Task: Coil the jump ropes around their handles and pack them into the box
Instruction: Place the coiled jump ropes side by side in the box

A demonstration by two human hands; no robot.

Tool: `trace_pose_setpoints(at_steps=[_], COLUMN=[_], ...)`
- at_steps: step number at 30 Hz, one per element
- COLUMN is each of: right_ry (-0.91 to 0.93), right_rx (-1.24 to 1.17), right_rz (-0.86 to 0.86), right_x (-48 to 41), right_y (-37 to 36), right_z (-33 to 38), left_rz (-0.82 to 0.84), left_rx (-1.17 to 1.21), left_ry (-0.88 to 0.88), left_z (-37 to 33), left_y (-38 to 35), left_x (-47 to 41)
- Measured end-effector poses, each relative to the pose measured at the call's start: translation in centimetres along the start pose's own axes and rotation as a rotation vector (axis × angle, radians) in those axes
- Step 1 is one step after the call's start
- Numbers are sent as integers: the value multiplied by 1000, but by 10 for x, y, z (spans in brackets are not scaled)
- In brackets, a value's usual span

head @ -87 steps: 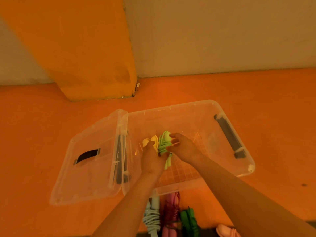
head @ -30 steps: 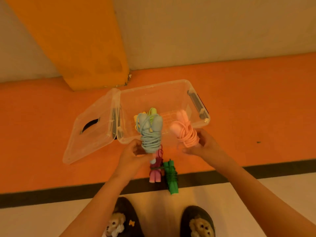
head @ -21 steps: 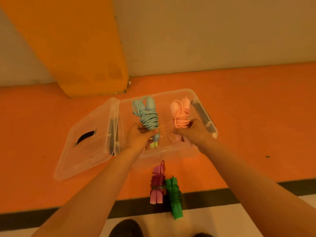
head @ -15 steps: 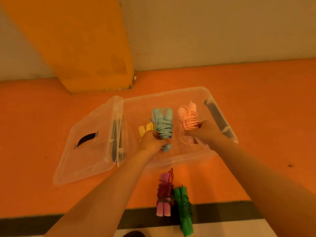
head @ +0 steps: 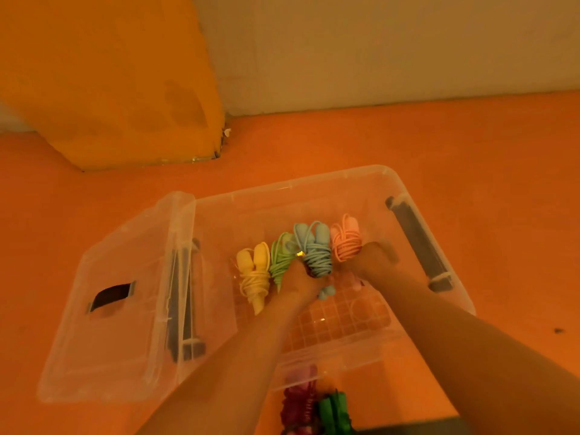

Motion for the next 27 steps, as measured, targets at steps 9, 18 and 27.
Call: trace_pose_setpoints(at_steps=[9,18,27], right_ry=[20,-5,-128], right_rx=[-226,-370,-555], right_rz=[90,36,84], right_x=[-34,-27,-31], right_y=[-17,-18,-28], right_z=[-12,-14,-33], left_rz=[-96,-105,-141], left_rx=[-145,-96,-18], left_ry=[9,-38,58], left_z=[18,13,6], left_y=[-14,-10,-24], left_x=[-36,-9,-8])
Point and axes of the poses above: each hand's wrist, its own x-axis away from the middle knuckle, its own y-axis out of the back of the hand, z = x × y, the point moved 2 cm from there along -x, towards the middle knuckle, and after that the axes turned 6 degrees about z, right-handed, at the moved point
